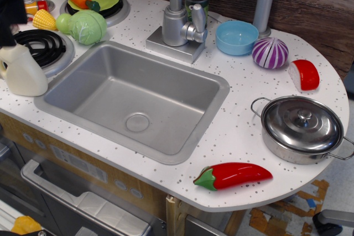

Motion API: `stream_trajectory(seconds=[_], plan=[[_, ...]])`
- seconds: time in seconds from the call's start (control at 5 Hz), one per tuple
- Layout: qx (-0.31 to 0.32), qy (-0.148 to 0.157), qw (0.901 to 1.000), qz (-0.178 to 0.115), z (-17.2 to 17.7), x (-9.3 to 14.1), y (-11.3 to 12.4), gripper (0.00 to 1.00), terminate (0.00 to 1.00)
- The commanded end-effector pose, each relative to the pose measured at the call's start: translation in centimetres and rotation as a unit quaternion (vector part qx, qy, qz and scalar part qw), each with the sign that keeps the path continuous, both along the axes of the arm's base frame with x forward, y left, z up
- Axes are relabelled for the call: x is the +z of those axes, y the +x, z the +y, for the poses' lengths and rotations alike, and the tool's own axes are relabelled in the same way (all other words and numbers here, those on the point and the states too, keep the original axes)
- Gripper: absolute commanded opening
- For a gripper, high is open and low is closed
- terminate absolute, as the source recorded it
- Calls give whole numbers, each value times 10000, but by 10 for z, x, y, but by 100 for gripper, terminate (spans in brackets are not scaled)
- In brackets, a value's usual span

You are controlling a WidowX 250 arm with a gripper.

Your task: Put detergent in sink

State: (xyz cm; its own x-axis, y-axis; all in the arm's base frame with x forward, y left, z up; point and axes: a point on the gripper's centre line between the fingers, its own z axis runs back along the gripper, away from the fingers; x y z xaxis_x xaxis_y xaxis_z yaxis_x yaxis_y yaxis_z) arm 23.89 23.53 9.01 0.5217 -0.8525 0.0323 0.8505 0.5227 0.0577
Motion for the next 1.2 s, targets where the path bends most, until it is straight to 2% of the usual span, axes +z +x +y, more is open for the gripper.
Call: stream_trajectory(seconds=[0.0,0.2,0.4,0.6,0.8,1.0], plan=[[-103,-86,9999,-99,16,-7,-4,100,0],[-111,-355,9993,-41,18,-17,-3,100,0],[32,-376,9993,-33,12,-21,-1,0,0],[188,-453,9987,111,-3,-8,1,0,0],[332,-526,9980,137,-20,12,4,0,0],[750,-384,9964,-60,-60,38,11,0,0]])
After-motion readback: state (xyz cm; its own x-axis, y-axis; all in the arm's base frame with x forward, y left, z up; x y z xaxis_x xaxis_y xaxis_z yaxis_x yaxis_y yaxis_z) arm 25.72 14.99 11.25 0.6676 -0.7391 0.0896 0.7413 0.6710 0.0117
